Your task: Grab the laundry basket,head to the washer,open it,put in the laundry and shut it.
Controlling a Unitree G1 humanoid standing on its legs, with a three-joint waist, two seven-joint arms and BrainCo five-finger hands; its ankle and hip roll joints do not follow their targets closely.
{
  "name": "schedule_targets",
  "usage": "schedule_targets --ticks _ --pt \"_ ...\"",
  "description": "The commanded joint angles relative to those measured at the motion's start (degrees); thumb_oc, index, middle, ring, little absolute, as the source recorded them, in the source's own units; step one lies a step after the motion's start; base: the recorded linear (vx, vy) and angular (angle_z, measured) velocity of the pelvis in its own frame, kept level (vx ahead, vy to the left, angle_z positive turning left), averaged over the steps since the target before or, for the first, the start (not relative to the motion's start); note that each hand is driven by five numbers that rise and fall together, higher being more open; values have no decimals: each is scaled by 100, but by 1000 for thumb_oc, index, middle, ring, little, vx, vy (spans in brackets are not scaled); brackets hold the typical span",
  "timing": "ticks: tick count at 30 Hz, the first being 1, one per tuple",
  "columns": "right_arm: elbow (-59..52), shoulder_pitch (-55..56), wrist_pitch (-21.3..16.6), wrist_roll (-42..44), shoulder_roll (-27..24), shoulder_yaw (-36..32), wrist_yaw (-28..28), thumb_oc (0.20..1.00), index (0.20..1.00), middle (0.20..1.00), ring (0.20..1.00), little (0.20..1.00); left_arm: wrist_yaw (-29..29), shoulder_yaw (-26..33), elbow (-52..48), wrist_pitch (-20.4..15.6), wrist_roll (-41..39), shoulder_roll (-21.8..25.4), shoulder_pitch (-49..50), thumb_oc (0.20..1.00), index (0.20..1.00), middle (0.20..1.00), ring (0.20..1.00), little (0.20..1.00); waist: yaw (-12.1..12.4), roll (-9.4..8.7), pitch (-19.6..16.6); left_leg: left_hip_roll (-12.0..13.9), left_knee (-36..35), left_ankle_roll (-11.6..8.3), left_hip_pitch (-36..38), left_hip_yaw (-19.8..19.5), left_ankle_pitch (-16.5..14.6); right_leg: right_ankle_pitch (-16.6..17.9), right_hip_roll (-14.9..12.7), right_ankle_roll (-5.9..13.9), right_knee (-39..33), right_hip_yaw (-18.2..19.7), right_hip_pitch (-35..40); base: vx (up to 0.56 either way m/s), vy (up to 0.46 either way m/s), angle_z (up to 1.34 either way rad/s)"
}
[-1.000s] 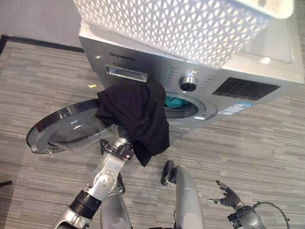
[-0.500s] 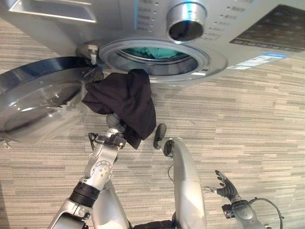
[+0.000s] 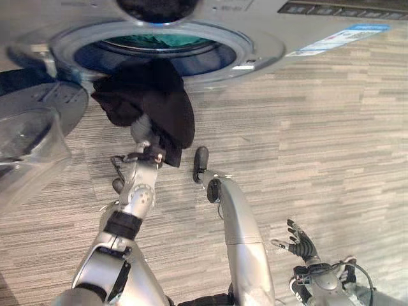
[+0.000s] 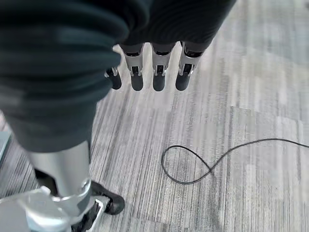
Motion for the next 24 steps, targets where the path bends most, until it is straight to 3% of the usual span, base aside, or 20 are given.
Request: schedule_targets --ticks 1,7,9,14,22,23,24 --pt "75 308 -35 219 -36 263 -66 1000 1000 1000 1000 1000 255 118 226 -513 -95 -26 -155 200 200 200 200 200 -21 -9 -735 -49 912 64 -458 -314 -411 100 -6 714 -122 40 -55 69 -27 -15" --pt "319 20 62 422 -26 546 -41 1000 1000 1000 1000 1000 818 282 1324 -738 -641 638 -1986 200 200 200 200 200 -267 -61 -983 92 1092 -1 -655 -298 -495 215 137 765 -215 57 -206 56 26 -12" --pt "414 -115 129 472 -195 593 4 1000 1000 1000 1000 1000 1103 -82 1824 -831 -718 1406 -3271 200 200 200 200 200 -362 -57 -1123 201 1166 -36 -743 -271 -526 286 223 821 -299 78 -273 48 78 -21" --pt "192 -116 120 718 -444 413 141 1000 1000 1000 1000 1000 1022 -884 2012 -869 -657 2153 -4735 200 200 200 200 200 -454 -149 -1187 299 1294 -40 -1005 -270 -591 430 290 908 -447 16 -370 23 35 -28" --pt "-313 88 88 587 -621 200 83 1000 1000 1000 1000 1000 935 -972 2315 -571 -311 1916 -4605 200 200 200 200 200 -419 -20 -1120 226 1442 24 -1347 -398 -597 380 163 929 -311 -75 -651 7 48 -4" --pt "-332 56 60 551 -639 189 32 1000 1000 1000 1000 1000 901 -1049 2787 -257 -46 1899 -4462 533 533 533 533 533 -411 26 -1093 199 1447 39 -1386 -377 -592 387 115 921 -286 -74 -712 -8 34 6" --pt "-332 55 57 549 -640 193 29 1000 1000 1000 1000 1000 880 -1048 2822 -246 -43 1900 -4483 1000 1000 1000 1000 1000 -419 28 -1099 194 1447 41 -1394 -378 -592 386 109 922 -283 -74 -720 -13 42 9"
